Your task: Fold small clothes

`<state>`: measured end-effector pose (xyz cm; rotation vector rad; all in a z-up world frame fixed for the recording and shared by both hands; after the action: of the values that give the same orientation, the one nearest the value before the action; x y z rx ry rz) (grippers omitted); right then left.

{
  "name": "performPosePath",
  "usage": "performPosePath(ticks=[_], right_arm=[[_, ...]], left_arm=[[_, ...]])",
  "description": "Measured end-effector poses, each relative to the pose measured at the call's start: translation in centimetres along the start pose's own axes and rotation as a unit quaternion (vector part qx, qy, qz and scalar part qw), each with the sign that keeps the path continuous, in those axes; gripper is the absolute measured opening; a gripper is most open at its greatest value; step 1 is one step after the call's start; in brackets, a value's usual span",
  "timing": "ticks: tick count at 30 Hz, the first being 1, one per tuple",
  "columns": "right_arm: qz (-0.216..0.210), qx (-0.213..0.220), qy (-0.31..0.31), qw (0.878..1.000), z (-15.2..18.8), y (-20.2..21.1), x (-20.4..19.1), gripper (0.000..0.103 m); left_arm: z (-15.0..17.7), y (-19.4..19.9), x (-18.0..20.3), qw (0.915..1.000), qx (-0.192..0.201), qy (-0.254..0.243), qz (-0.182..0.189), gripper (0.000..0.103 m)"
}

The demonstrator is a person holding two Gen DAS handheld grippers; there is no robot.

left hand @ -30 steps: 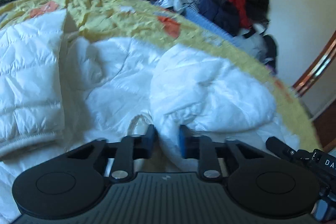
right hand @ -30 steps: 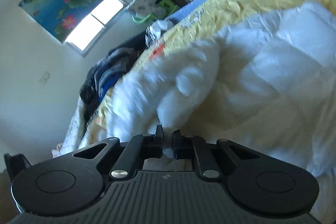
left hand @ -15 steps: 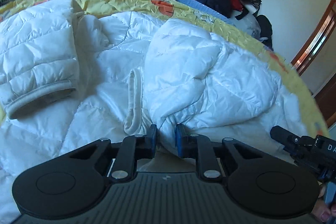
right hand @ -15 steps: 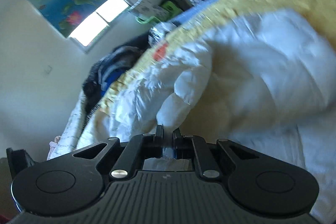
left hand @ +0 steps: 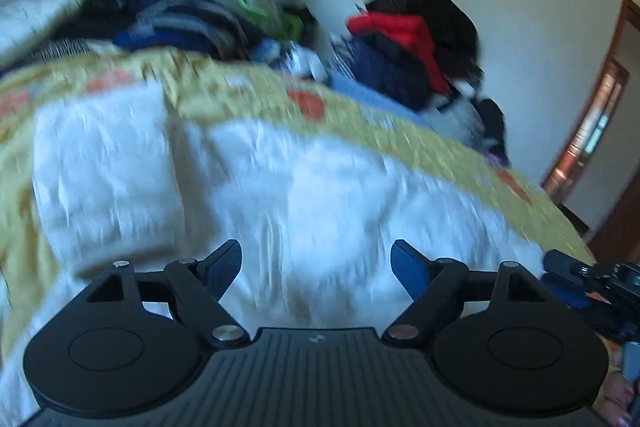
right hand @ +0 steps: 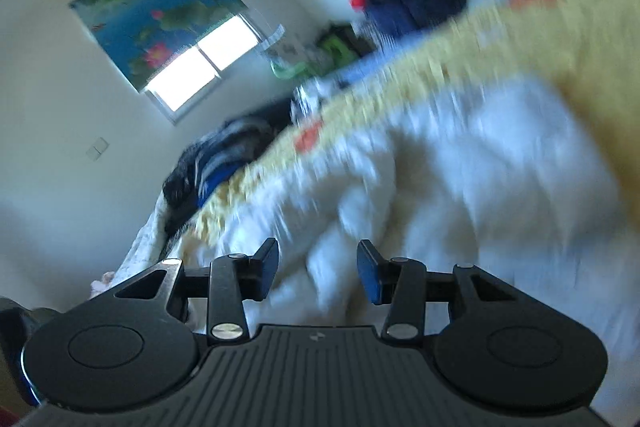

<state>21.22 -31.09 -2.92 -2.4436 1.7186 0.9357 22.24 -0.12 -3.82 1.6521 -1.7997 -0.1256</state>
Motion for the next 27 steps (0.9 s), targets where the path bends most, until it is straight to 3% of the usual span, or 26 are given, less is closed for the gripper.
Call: performPosePath(ticks=[5,7,8,9,11,16,21,27], right_arm=[[0.050,0.004,0.076,0.996,-2.4,-5.3,-3.4,0.042],[0.053,-0.001,0.090,0.995,-2.5,-7.4,-3.8,0.041],[0.055,-0.004,0.100,0.993,-2.4,-8.4,-4.1,0.040],[0.058,-0.009,0.114,0.992,-2.1,-9.4,-4.2,0.040],[0.073,-0.024,0.141,0.987,-1.4,-11.3,-4.1,0.038],[0.120,-0.058,0.156,0.979,0.6,-13.7,-1.5,0.036],[0.135,-0.070,0.170,0.974,2.4,-15.0,0.0,0.036],[0.145,-0.074,0.178,0.970,2.6,-15.6,-0.3,0.037]], left_arm=[[-1.2,-4.3,3.4,0.9984,0.002,-0.042,-0.038,0.080],[-0.8,-6.3,4.0,0.9972,-0.007,-0.055,-0.050,0.068],[-0.5,-7.1,4.1,0.9966,-0.017,-0.062,-0.051,0.056],[-0.1,-8.0,4.1,0.9961,-0.031,-0.067,-0.048,0.054],[0.9,-9.0,3.9,0.9954,-0.043,-0.069,-0.051,0.054],[3.2,-10.4,3.7,0.9913,-0.031,-0.111,-0.063,0.056],[5.0,-11.0,4.3,0.9855,-0.009,-0.154,-0.070,0.057],[4.8,-10.2,4.3,0.9860,-0.013,-0.156,-0.058,0.060]])
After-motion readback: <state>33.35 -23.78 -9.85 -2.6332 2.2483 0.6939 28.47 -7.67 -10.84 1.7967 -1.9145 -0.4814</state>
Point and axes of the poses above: each gripper's, at about its wrist camera, not at the fingertips, and y roughly against the way its jaws point, x to its right, z to its underside, the point moved 1 cm from there along -y, roughly the way its jaws point, and after that the axes turned 7 degrees about y, right-handed, at the moved point
